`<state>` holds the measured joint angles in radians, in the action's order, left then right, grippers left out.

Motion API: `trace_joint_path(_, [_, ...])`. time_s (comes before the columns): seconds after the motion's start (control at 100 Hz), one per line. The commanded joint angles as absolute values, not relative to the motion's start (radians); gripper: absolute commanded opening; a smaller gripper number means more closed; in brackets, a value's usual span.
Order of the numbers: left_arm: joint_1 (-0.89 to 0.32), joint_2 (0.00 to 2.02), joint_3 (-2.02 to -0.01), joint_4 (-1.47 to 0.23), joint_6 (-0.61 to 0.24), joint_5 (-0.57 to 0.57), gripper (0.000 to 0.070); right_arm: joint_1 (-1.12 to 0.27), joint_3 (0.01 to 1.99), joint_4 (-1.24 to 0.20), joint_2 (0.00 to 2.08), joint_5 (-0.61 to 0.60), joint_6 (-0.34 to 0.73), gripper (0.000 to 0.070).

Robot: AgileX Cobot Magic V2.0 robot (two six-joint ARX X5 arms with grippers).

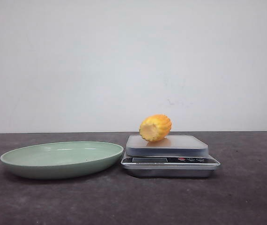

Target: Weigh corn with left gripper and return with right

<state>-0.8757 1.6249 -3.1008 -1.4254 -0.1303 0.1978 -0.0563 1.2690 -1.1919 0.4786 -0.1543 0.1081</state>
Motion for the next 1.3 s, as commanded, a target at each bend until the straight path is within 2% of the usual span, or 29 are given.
trace_joint_path(0.0, [-0.886,1.571,-3.087,-1.483,-0.124,0.233,0.0002,-0.057,1.288,-1.178,0.482,-0.153,0.100,0.0614])
trace_joint_path(0.13, [-0.886,1.421,-2.898,-1.483,-0.128,0.271,0.0002,-0.057,1.288,-1.151,0.482,-0.152,0.100,0.0614])
trace_joint_path(0.28, [-0.886,1.222,-2.576,-1.483,-0.177,0.272,0.0001,-0.057,1.288,-1.095,0.486,-0.160,0.090,0.0614])
trace_joint_path(0.37, [-0.886,1.098,-2.344,-1.483,-0.175,0.274,0.0001,-0.057,1.288,-0.982,0.500,-0.199,0.090,0.0614])
trace_joint_path(0.51, [-0.886,0.926,-1.988,-1.483,-0.207,0.274,0.0001,-0.057,1.288,-0.746,0.551,-0.350,0.166,0.0613])
trace_joint_path(0.55, [-0.886,0.886,-1.901,-1.483,-0.242,0.274,0.0001,-0.057,1.288,-0.689,0.570,-0.390,0.205,0.0592])
trace_joint_path(0.64, [-0.886,0.814,-1.742,-1.482,-0.318,0.273,0.0001,-0.057,1.288,-0.601,0.626,-0.450,0.299,0.0482])
trace_joint_path(0.67, [-0.886,0.797,-1.706,-1.481,-0.330,0.274,0.0001,-0.057,1.288,-0.588,0.643,-0.455,0.321,0.0464])
trace_joint_path(0.84, [-0.886,0.758,-1.631,-1.479,-0.329,0.292,0.0000,-0.079,1.289,-0.558,0.797,-0.505,0.390,0.0462])
trace_joint_path(0.97, [-0.886,0.757,-1.631,-1.475,-0.289,0.293,0.0000,-0.172,1.289,-0.562,0.929,-0.490,0.392,0.0462])
trace_joint_path(1.15, [-0.886,0.757,-1.631,-1.472,-0.242,0.299,0.0000,-0.391,1.289,-0.562,1.116,-0.332,0.355,0.0472])
trace_joint_path(1.23, [-0.886,0.757,-1.631,-1.472,-0.240,0.299,0.0000,-0.481,1.289,-0.562,1.212,-0.234,0.358,0.0515])
trace_joint_path(1.29, [-0.886,0.752,-1.631,-1.472,-0.241,0.295,0.0000,-0.525,1.289,-0.562,1.286,-0.156,0.373,0.0573])
